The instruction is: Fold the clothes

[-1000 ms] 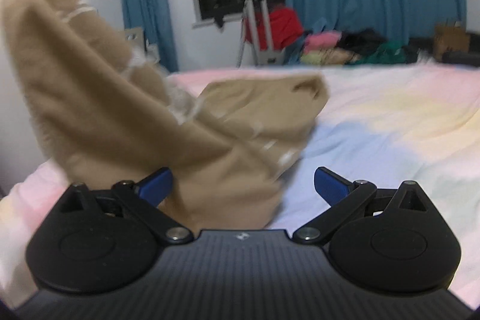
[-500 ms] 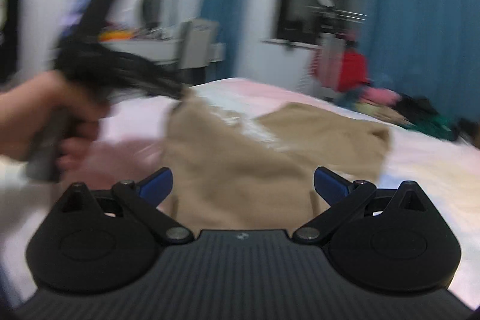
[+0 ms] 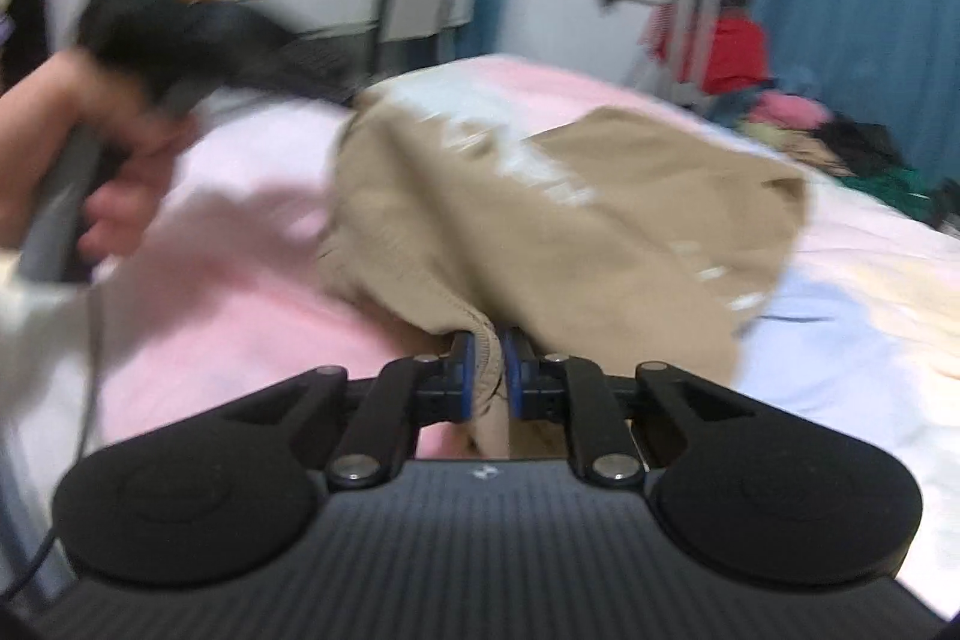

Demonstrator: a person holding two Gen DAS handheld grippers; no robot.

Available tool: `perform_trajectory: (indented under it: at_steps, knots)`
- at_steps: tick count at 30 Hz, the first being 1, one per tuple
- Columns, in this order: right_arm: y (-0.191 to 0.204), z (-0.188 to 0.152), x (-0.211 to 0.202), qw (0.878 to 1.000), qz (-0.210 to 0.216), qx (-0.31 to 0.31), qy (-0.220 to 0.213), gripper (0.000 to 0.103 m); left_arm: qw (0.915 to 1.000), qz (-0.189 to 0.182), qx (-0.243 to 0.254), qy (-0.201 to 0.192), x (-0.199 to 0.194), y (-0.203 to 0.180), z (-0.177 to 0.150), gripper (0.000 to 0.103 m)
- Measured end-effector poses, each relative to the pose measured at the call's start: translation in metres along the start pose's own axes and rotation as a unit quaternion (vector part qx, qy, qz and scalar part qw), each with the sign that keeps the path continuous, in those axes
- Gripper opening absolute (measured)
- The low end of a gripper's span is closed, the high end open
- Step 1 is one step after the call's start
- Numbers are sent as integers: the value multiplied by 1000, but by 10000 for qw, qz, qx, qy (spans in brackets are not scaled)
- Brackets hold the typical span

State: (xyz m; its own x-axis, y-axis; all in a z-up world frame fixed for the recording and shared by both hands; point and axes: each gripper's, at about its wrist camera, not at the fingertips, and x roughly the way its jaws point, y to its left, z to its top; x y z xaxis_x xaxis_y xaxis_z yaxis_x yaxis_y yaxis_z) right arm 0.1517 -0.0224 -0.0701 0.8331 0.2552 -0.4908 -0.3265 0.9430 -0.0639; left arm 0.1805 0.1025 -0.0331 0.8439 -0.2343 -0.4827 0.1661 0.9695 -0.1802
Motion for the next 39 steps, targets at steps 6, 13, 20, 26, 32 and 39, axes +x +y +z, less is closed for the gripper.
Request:
perform_trajectory:
  at_steps: [6,13,20,26,32,39]
  knots:
    - [-59,11,-10,9925,-147,1182,-269,13,9975,-672,-154,-180,-32,-23,-11,3]
    - [-141,5,-43,9606,-293,2679,-685,13,9913,-1208,311,-421,-60,-52,-19,0]
    - [-118,10,-39,9715,553,2205,-672,16,9934,-947,616,-210,-50,-61,-29,2]
    - [-49,9,-16,9861,1362,924,-226,64,9962,-620,564,-233,-54,-56,-23,11]
    - [-4,-5,13,9967,604,-472,283,65,9942,-510,897,-289,-58,-59,-23,18]
    - [-4,-6,26,9969,164,-565,524,16,9844,-404,1623,-538,-61,-74,-32,19]
